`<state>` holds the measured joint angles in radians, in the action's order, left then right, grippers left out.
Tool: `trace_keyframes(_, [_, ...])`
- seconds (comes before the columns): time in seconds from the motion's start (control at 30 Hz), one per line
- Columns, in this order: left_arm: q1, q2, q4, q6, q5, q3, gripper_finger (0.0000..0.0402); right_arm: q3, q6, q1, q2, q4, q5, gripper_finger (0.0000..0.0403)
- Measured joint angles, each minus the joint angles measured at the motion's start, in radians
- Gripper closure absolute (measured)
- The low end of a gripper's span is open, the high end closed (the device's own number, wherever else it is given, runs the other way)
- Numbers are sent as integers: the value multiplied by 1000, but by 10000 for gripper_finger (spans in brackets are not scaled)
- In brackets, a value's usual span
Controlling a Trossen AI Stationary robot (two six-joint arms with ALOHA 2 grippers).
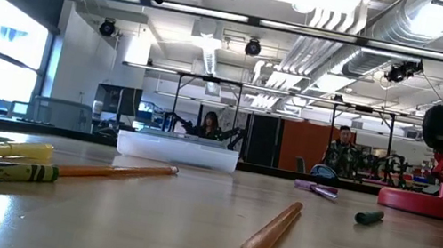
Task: Pick & place school supplies into a supply box
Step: Put the blue pencil into the supplies box
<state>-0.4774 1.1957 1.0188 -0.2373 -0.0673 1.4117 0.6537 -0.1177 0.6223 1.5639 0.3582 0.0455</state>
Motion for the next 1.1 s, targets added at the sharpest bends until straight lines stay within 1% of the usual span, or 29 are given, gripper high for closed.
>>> trace_keyframes(0.13, [0,0,1,5,0,0,282,-5,5,-38,2,-65,-39,397])
trace_keyframes(0.23, [0,0,1,7,-1,0,282,12,26,-74,7,-131,-68,394])
trace_keyframes(0.3, [0,0,1,7,-1,0,282,46,40,-96,14,-176,-54,391])
trace_keyframes(0.33, [0,0,1,7,-1,0,282,75,45,-109,17,-191,-32,391])
trace_keyframes(0.4, [0,0,1,8,-1,0,282,127,38,-138,10,-225,45,394])
trace_keyframes(0.57, [0,0,1,42,-2,0,282,289,-98,-239,10,-232,251,400])
trace_keyframes(0.63, [0,0,1,52,-3,0,282,334,-165,-296,9,-295,330,400])
trace_keyframes(0.67, [0,0,1,53,-3,0,282,347,-206,-328,11,-341,352,401])
trace_keyframes(0.73, [0,0,1,54,-3,0,282,379,-278,-394,35,-470,348,402])
trace_keyframes(0.8, [0,0,1,54,-3,0,282,424,-350,-461,87,-549,279,402])
trace_keyframes(0.87, [0,0,2,57,-3,0,282,485,-418,-518,161,-546,209,402])
trace_keyframes(0.9, [0,0,2,57,-3,0,282,519,-456,-544,205,-542,195,402])
trace_keyframes(1.03, [0,0,10,68,-3,0,282,677,-576,-625,409,-535,190,402])
trace_keyframes(1.1, [0,0,11,81,-3,0,282,774,-655,-654,500,-517,217,402])
